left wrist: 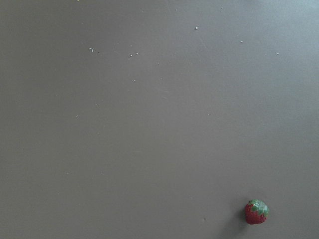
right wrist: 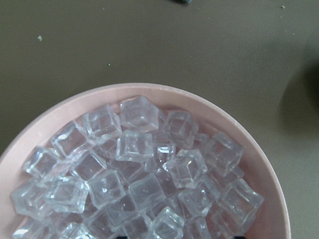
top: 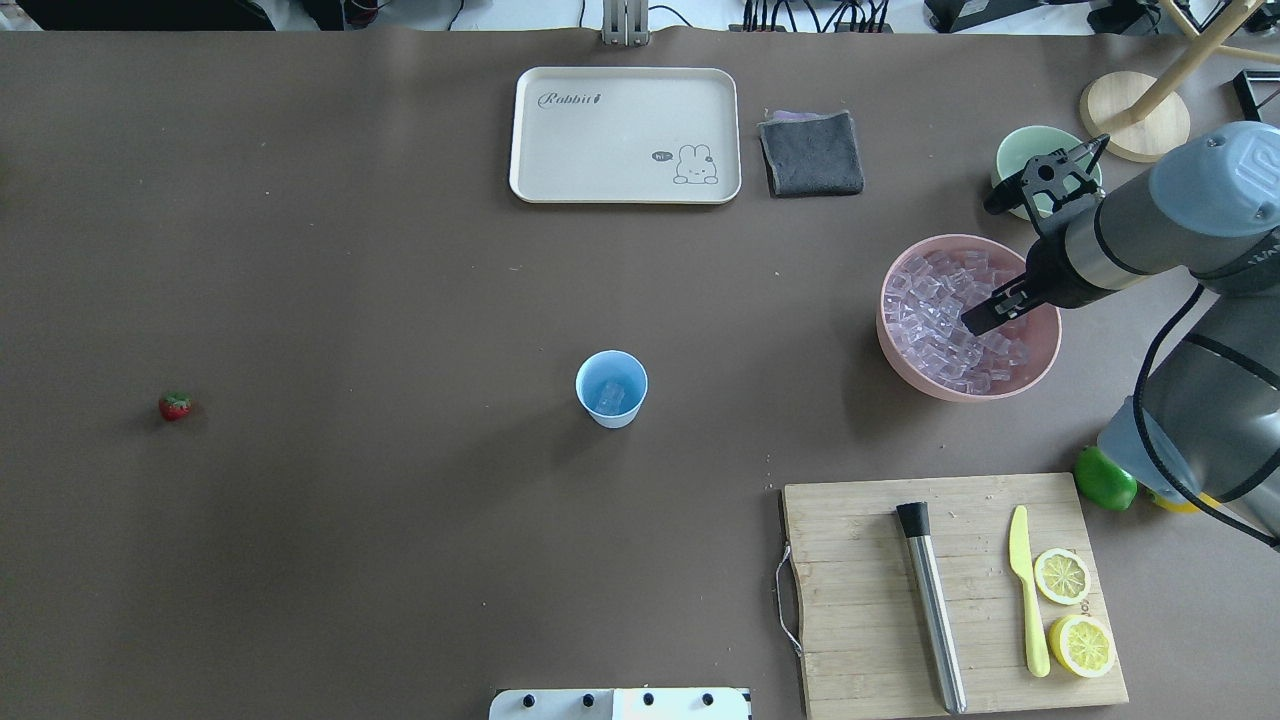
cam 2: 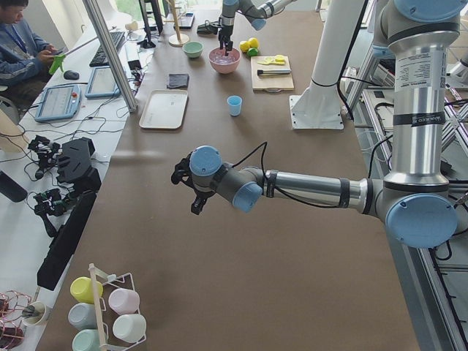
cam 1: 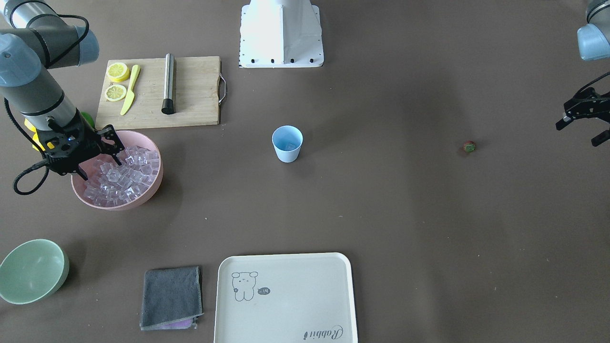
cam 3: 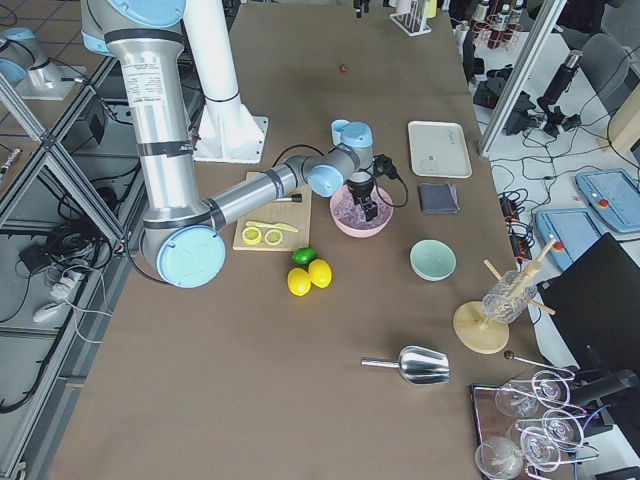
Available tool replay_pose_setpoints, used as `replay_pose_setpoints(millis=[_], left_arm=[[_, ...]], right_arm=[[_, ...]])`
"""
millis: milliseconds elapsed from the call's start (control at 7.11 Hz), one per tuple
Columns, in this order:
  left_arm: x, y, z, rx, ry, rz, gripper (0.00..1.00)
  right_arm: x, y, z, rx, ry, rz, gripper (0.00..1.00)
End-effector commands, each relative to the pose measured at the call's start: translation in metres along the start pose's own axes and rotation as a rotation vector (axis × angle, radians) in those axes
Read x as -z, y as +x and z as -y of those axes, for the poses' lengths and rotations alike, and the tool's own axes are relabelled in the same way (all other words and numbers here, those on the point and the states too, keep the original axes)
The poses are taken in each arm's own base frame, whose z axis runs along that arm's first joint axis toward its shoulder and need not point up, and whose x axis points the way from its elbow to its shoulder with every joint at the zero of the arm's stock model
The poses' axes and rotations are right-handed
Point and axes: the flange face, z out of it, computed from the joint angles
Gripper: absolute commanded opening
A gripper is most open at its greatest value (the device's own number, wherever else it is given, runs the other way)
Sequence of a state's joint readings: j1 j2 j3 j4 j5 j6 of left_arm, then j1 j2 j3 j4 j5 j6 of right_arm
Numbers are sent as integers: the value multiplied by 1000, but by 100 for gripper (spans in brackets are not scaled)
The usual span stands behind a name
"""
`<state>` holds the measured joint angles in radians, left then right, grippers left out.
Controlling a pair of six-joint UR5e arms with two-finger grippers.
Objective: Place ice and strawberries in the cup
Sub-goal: 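Lower the right gripper into the bowl and grasp another ice cube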
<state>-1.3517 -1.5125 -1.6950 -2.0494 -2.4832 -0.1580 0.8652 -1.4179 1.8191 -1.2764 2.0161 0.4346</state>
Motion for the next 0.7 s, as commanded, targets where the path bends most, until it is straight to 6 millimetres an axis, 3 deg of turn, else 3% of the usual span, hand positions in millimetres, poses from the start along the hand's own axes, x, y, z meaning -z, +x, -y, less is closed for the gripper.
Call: replay_pose_setpoints(millis=[0, 563], left_arm=[[-1, 1, 0, -1, -1, -1, 98], [-2, 1, 0, -1, -3, -1, 98]], right_arm=[[-5, -3, -2, -24, -1, -15, 60], [-21, -12, -4, -31, -19, -26, 58]])
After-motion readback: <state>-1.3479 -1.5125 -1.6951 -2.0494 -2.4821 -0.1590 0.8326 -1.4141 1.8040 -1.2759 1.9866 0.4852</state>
